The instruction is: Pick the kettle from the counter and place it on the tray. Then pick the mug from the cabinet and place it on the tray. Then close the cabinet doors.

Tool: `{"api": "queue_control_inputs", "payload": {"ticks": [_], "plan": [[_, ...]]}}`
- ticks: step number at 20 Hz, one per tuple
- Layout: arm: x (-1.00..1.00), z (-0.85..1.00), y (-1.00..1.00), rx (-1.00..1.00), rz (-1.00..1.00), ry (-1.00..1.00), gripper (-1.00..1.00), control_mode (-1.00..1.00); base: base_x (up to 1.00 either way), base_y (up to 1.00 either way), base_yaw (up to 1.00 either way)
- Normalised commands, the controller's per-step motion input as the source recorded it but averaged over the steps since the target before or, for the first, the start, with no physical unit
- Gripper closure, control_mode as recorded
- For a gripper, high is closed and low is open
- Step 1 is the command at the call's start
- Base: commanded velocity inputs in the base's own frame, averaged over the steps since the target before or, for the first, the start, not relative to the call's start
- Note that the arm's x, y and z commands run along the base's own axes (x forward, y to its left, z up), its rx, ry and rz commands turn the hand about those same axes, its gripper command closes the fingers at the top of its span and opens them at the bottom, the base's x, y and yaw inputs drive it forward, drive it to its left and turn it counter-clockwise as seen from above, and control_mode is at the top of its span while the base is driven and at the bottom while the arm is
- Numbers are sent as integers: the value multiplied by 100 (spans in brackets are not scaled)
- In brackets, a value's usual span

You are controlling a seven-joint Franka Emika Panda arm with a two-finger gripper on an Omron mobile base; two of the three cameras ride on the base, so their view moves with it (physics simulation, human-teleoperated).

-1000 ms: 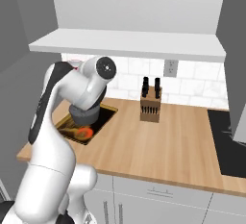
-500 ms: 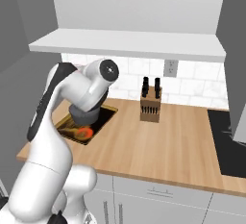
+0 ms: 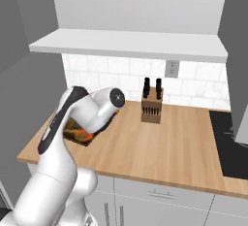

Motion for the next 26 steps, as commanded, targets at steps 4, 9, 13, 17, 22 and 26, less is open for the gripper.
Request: {"api": "queue_control_inputs", "payload": {"ticks": [4,9,13,17,22,26], "plan": [[35,-88,7,-2,19,13,100,-100,0,0,0],[26,-40,0,-3,28,9,100,-100,0,0,0],[11,-39,0,0,18,-5,100,-100,0,0,0],[4,-34,0,0,11,-12,100,-100,0,0,0],[6,-28,11,0,5,-2,100,-100,0,0,0],[13,-28,20,0,0,0,100,-100,0,0,0]]}}
